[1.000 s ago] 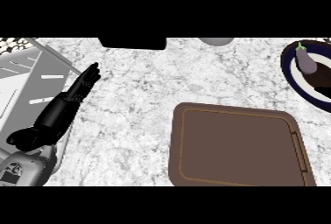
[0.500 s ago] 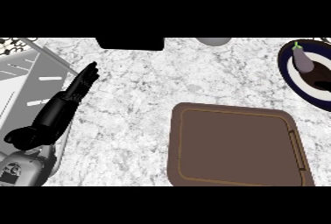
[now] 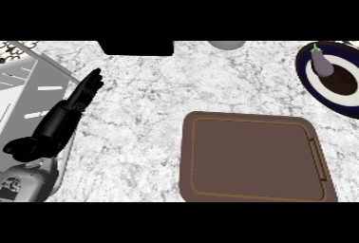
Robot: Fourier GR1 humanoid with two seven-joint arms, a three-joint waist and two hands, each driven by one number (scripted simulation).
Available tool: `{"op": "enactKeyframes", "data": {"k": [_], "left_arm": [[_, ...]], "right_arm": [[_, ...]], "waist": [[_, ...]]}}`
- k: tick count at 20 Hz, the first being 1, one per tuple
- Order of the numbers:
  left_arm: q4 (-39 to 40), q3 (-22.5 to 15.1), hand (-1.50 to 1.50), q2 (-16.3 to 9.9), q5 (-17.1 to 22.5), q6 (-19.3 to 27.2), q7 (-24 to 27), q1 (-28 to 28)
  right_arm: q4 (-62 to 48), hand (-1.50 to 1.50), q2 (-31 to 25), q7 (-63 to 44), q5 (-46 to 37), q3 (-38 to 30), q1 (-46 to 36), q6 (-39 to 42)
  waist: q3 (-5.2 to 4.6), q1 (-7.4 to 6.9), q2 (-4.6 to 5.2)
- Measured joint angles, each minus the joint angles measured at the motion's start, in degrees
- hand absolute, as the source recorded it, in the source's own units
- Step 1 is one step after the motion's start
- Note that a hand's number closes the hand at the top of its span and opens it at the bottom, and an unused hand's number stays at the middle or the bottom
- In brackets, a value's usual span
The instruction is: Pick the eggplant from the tray and place it in the plate
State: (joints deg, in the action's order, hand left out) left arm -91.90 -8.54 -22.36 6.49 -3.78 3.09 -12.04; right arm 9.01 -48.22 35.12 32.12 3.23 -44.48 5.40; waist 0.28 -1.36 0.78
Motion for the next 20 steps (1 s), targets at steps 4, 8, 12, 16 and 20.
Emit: {"op": "enactKeyframes", "data": {"k": [4, 8, 12, 16, 20], "left_arm": [[-0.6, 0.3, 0.00, 0.2, -0.3, -0.1, 0.4, 0.8], [-1.4, 0.6, 0.00, 0.3, -0.3, -0.5, 0.1, 1.2], [-1.2, 0.6, 0.00, 0.7, -0.7, -0.8, -0.1, 1.0], [-1.9, 0.9, 0.00, 1.0, -1.0, -0.8, -0.5, 1.4], [-2.2, 0.8, 0.00, 1.5, -1.3, -0.9, -0.2, 2.0]], "right_arm": [[-1.6, -1.50, -3.2, 1.6, 3.1, -3.6, 3.2, 9.4], [-3.1, -1.50, -6.2, 4.0, 4.6, -5.7, 7.5, 17.7], [-3.5, -1.50, -8.6, 4.2, 4.7, -6.6, 10.6, 20.4], [-3.1, -1.50, -10.6, 3.7, 4.8, -7.5, 12.4, 21.7], [-2.1, -1.50, -11.2, 4.6, 4.1, -7.4, 15.2, 22.5]], "waist": [[0.01, -0.04, -0.01], [0.03, -0.02, -0.01], [0.08, -0.10, 0.06], [0.10, -0.19, 0.01], [0.12, -0.06, -0.03]]}}
